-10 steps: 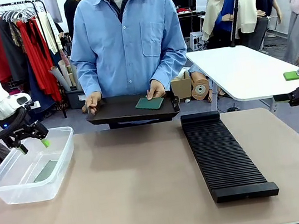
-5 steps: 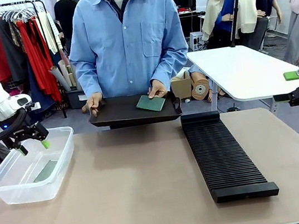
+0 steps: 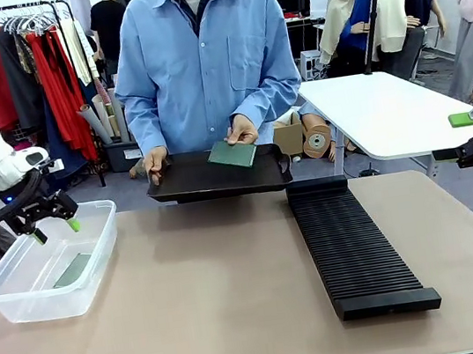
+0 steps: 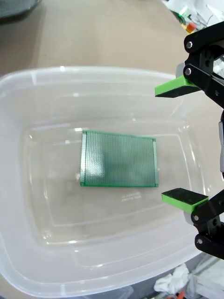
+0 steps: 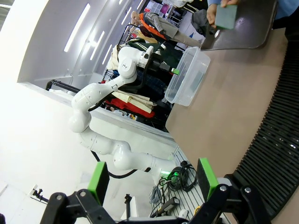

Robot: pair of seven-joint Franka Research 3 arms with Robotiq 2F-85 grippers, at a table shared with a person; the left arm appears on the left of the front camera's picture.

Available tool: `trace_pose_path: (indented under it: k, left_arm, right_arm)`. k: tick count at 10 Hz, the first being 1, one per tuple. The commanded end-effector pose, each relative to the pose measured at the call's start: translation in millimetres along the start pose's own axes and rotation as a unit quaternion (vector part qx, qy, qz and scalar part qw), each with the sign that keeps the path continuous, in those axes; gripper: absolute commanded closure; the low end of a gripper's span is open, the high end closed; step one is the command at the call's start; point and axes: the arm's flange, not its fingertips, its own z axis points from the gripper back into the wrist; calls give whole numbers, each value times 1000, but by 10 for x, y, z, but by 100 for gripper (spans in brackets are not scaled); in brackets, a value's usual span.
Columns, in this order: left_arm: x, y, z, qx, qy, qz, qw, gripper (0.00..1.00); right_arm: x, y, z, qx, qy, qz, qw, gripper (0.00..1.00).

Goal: Sort PCBs into racks and boxes based on the side picked up.
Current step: Pick up the Blank PCB handed by the Human.

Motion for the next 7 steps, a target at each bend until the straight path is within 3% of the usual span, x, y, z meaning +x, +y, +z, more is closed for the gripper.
trace_pose_path:
  k: [1, 2, 3, 5, 7]
  left_arm:
    - [-193, 107, 273, -104, -38, -17, 994, 0]
    - [-267, 167, 409, -150, -56, -23, 987, 0]
    - [-325, 204, 549, -246, -78, -43, 965, 0]
    - [-418, 306, 701, -368, -107, -74, 921, 0]
    - [-452, 370, 718, -483, -132, -83, 861, 0]
  right_arm:
    - [-5, 23, 9, 2, 2, 4, 1000, 0]
    - [-5, 23, 9, 2, 2, 4, 1000, 0]
    - [-5, 23, 9, 2, 2, 4, 1000, 0]
    - [-5, 23, 9, 2, 2, 4, 1000, 0]
    - [-5, 23, 9, 2, 2, 4, 1000, 0]
